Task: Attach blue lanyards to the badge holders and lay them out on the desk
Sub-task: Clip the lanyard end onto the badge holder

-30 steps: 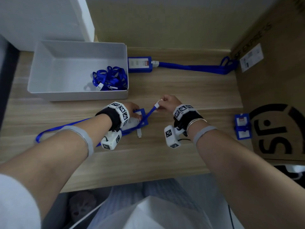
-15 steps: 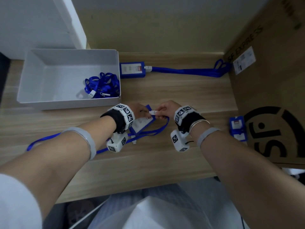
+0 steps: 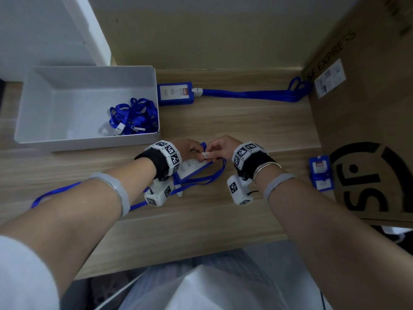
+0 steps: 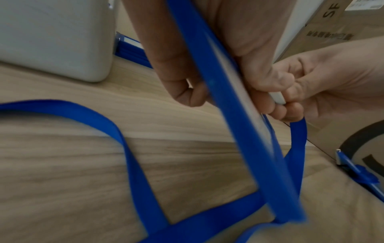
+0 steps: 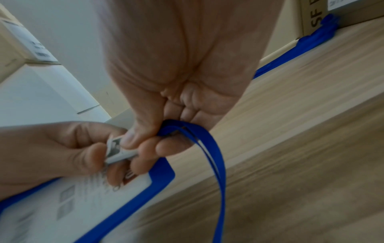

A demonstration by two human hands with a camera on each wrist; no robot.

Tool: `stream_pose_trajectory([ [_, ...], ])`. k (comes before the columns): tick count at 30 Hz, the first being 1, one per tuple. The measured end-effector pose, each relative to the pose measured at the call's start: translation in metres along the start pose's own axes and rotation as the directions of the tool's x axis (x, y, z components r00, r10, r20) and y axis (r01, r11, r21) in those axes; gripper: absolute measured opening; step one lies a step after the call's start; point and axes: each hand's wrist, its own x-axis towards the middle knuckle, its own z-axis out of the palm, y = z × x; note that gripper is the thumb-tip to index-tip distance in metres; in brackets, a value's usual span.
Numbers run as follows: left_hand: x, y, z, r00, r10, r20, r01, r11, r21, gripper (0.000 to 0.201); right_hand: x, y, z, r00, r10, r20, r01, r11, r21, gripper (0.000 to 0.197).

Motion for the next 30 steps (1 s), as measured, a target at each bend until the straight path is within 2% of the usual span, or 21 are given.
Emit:
stream_pose_trajectory([
  [3, -0.001, -0.003, -0.001, 1.000, -0.010, 0.000, 0.010, 1.000, -0.007, 0.025, 0.000, -0.002, 0.001, 1.000, 0.031, -0.003, -0.031, 0.999, 0.013, 0.005],
  [7, -0.003, -0.011, -0.003, 0.999, 0.046, -0.010, -0.046, 0.995, -0.090, 0.010, -0.002, -0.001, -0.001, 0.991, 0.095, -0.098, -0.098, 0.995, -0.028, 0.019],
  [9, -0.003, -0.011, -0.003, 0.995, 0.072, -0.064, -0.080, 0.988, -0.132, 0.029, -0.002, 0.003, -0.005, 0.983, 0.130, -0.132, -0.134, 0.990, -0.029, 0.019],
  [12, -0.004, -0.010, -0.002, 0.993, 0.030, -0.113, -0.054, 0.974, -0.221, 0.039, -0.005, 0.004, -0.007, 0.982, 0.167, -0.085, -0.166, 0.986, 0.021, 0.006],
  [15, -0.007, -0.008, -0.001, 0.996, -0.012, -0.086, -0.009, 0.970, -0.242, 0.040, -0.007, -0.001, -0.006, 0.986, 0.160, -0.036, -0.159, 0.987, 0.016, 0.030],
  [17, -0.007, -0.006, -0.003, 0.997, -0.010, -0.072, -0.008, 0.969, -0.248, 0.035, -0.007, -0.003, -0.004, 0.987, 0.157, -0.022, -0.158, 0.987, -0.009, 0.035],
  [20, -0.009, -0.004, -0.004, 0.997, -0.004, -0.074, -0.015, 0.967, -0.253, 0.033, -0.006, 0.000, 0.001, 0.987, 0.161, 0.017, -0.161, 0.987, 0.002, 0.033],
  [30, -0.013, 0.000, -0.004, 0.996, 0.014, -0.093, -0.036, 0.970, -0.240, 0.033, -0.003, 0.007, 0.004, 0.995, 0.095, -0.008, -0.095, 0.995, -0.004, 0.029],
])
